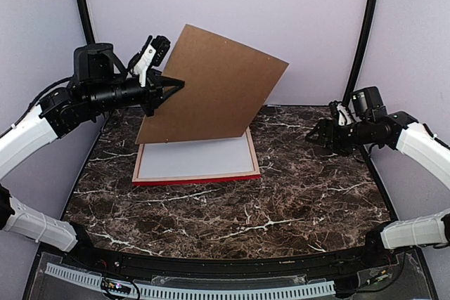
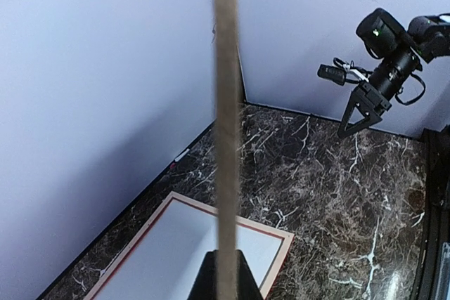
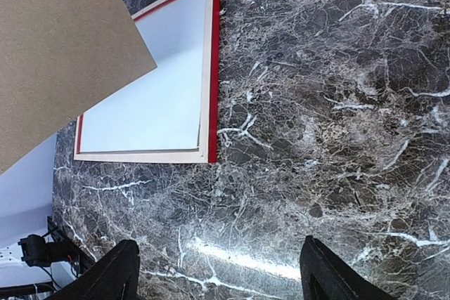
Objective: Put the photo into the frame
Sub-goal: Turn over the backboard at the center of the board.
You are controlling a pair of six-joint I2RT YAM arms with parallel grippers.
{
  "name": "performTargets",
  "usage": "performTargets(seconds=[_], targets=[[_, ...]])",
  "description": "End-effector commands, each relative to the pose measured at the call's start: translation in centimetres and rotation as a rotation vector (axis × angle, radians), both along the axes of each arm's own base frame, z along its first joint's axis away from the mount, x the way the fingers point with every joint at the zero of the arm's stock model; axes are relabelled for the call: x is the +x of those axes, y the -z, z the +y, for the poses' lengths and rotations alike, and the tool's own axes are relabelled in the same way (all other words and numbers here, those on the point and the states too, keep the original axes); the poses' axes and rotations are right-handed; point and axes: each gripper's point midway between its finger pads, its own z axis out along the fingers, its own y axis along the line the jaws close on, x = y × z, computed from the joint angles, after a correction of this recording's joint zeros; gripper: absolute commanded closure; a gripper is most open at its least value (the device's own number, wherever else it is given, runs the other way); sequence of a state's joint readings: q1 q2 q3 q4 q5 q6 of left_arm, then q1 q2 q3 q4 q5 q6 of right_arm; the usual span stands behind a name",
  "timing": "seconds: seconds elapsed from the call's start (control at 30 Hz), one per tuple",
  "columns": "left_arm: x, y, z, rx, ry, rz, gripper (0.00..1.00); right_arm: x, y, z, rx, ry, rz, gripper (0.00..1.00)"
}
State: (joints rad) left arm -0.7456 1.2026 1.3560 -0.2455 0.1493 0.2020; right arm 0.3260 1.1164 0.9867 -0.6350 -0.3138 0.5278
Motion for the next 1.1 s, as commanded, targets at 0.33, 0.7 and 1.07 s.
performTargets(seconds=[0.33,0.7,1.07], targets=[[-1.7,1.7,-4.6,0.207,0.098,-0.375,1.0,1.5,0.9,-0.3,0.119,0.025,0.025,0.2],[-5.9,4.6,-6.8,0.383,0.138,-0.549,1.0,3.6,0.1,-3.9,0.178,0.156,0.024,0.18],[-9.0,8.1,-8.7,0.567,0.186,-0.7,1.0,5.0,1.3,-3.8,0.185,0.104,0.062,0.16]])
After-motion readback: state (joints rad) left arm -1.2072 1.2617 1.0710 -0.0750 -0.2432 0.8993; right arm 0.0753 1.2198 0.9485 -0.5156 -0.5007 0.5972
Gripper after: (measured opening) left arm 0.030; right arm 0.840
